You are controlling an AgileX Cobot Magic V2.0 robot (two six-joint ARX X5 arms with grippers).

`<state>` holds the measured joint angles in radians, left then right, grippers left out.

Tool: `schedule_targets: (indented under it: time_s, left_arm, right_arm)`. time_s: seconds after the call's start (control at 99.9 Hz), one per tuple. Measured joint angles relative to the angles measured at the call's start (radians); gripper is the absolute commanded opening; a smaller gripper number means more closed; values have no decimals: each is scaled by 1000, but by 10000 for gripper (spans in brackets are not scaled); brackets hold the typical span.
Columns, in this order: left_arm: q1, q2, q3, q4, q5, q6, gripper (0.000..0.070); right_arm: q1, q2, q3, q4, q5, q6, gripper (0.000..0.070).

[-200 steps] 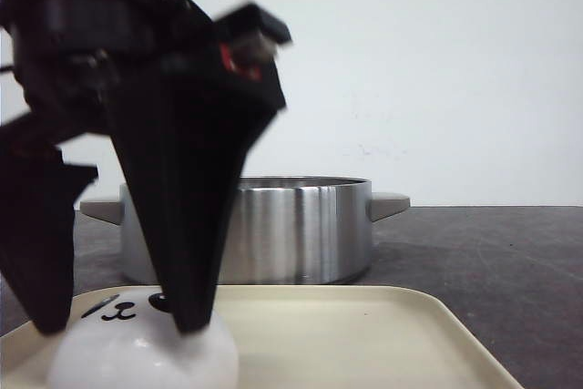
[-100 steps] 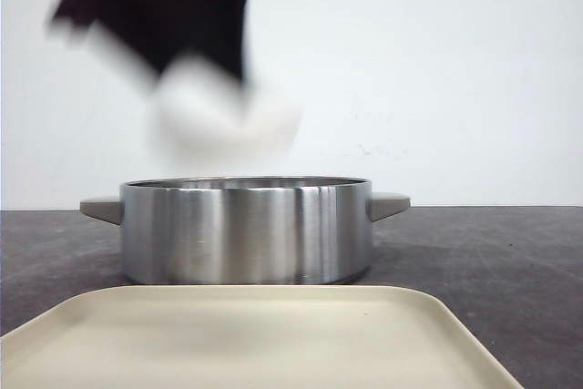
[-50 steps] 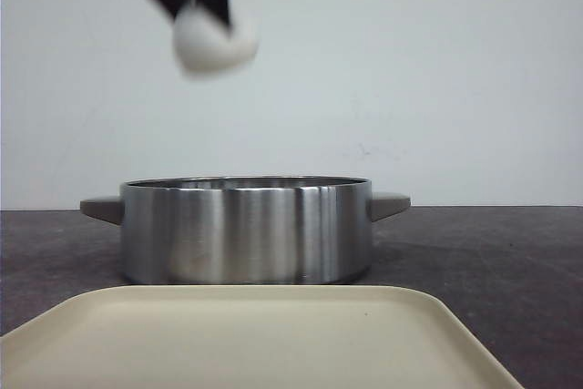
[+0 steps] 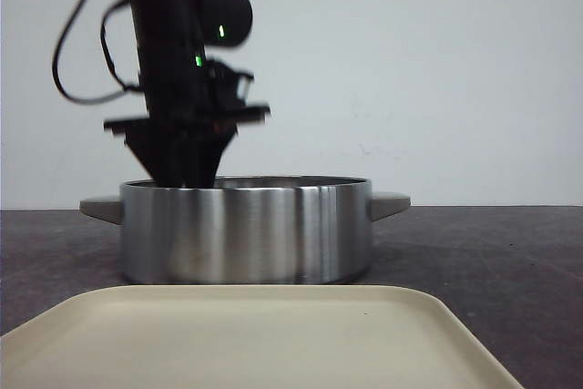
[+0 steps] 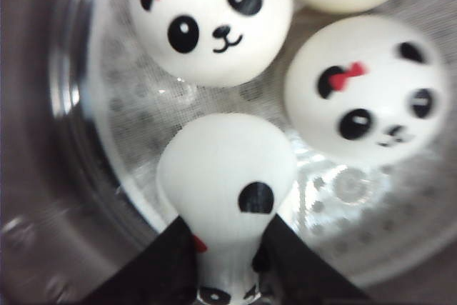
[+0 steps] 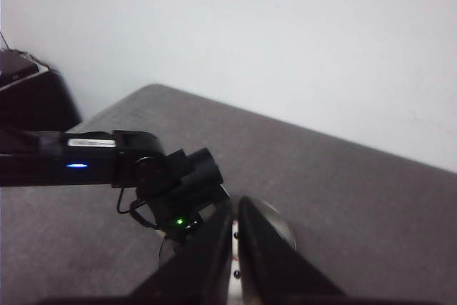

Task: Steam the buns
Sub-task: 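Carry the last bun with the left gripper into the pot and release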

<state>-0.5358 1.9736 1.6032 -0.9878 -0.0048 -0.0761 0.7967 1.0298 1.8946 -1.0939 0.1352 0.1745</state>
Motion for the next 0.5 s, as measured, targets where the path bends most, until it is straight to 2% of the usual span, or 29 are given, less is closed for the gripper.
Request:
schedule_targets:
  time_s: [0.07,0.19,0.25,0.3,0.501]
  left_arm:
    - [0,14,0,7,0,0,180]
    - [0,14,0,26,0,-1,428]
    - [0,14,0,25,0,-2,527]
    - [-1,14,6,14,0,-5,563]
    - [-1,15,108,-57,3,-6,563]
  right_arm:
    - [0,0,0,-8,0,9,6]
    - [0,0,0,-24,0,16,6]
    - [0,0,0,-24,0,17,6]
    - [0,0,0,-24,0,17,6]
    - [0,0,0,-24,0,17,6]
